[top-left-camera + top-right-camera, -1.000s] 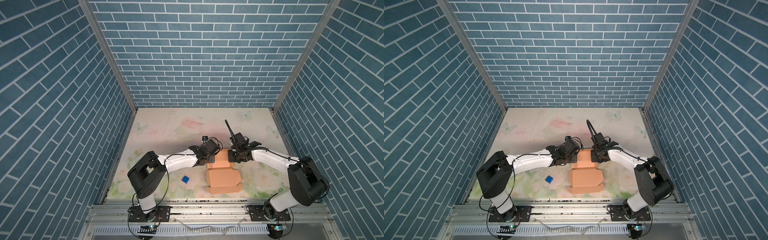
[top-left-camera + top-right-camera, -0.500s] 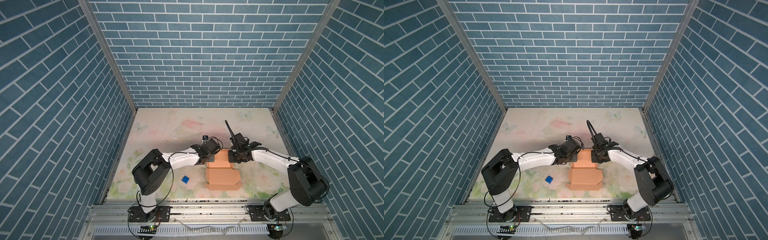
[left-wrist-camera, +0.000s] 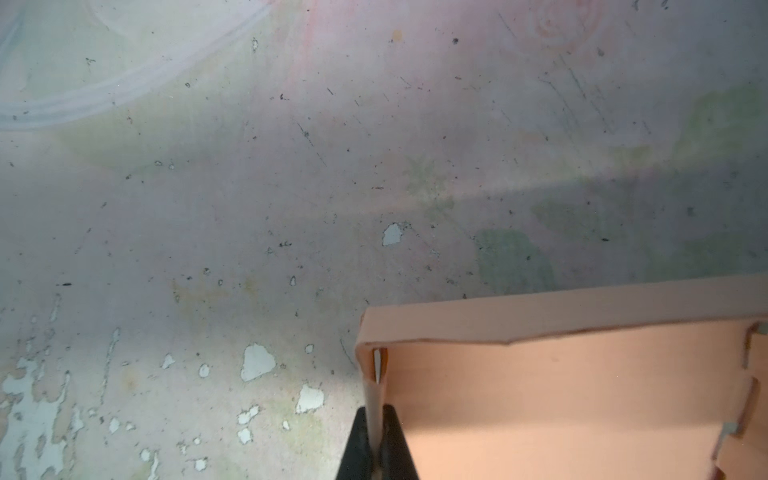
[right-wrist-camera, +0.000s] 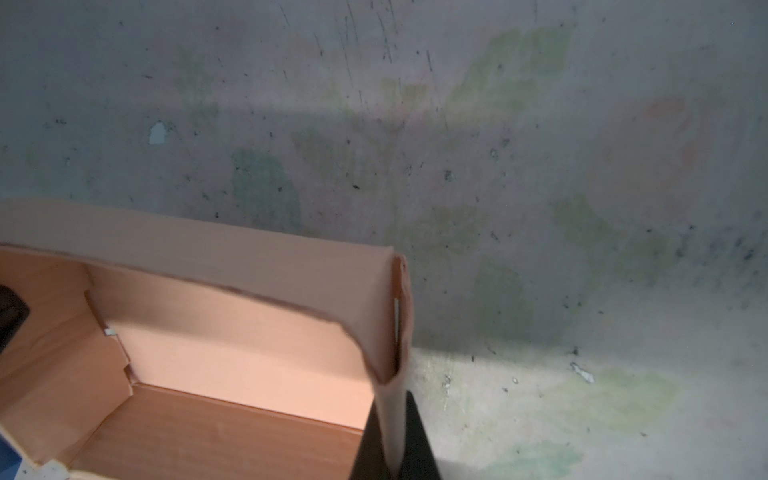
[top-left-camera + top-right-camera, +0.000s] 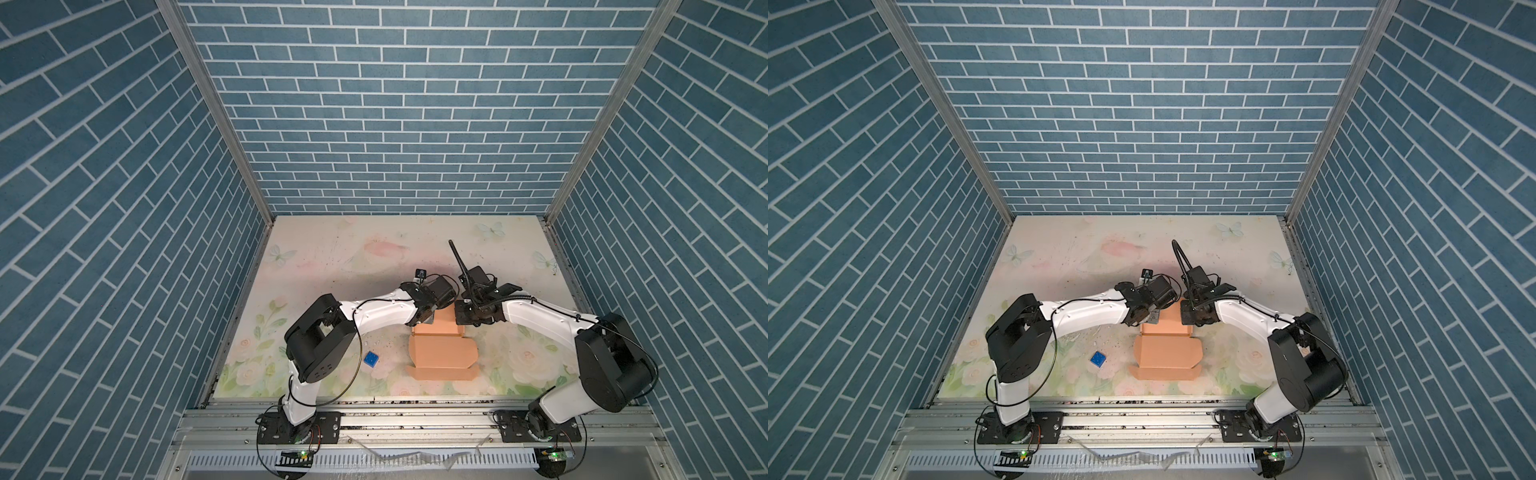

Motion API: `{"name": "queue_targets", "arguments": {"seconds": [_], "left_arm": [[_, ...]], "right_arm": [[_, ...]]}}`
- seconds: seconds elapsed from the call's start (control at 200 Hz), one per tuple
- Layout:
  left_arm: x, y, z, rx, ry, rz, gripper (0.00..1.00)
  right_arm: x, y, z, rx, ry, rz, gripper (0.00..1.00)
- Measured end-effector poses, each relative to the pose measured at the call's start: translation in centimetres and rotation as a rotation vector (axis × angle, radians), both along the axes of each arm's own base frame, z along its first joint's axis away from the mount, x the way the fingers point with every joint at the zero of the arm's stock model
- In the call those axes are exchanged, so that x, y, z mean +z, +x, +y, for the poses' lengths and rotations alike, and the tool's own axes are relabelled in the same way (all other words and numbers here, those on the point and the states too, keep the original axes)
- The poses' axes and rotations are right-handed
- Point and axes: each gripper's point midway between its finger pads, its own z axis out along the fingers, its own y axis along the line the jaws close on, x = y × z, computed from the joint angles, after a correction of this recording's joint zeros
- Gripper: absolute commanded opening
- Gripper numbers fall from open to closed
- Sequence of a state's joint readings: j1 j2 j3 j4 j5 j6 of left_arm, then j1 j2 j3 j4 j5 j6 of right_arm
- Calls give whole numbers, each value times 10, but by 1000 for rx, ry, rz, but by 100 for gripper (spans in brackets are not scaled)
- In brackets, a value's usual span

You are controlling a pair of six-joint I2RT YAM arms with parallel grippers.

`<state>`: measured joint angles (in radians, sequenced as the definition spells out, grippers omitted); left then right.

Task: Fold the paper box
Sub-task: 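Open the right gripper off the wall edge while the left gripper holds its corner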

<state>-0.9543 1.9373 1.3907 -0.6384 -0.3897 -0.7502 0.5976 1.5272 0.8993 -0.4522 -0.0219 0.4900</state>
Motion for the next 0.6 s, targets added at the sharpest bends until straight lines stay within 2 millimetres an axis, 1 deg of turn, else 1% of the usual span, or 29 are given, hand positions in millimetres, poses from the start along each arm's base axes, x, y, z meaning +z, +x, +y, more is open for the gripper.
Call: {"name": "queue_targets", "arguments": {"seconds": [0.17,0.32,0.49,0.6], "left_arm": [[2,1,7,-2,91,-7,0],[4,2,8,-8,148,-18,0],[-8,4,9,-9,191,-6,0],[-9,5,7,-14,204,1,0]], "right_arm": [[2,0,5,11,16,-8,0],[2,2,7,13,24,-13,0],[2,1,9,16,28,-11,0],[-1,1,8,14,22,-1,0]]}}
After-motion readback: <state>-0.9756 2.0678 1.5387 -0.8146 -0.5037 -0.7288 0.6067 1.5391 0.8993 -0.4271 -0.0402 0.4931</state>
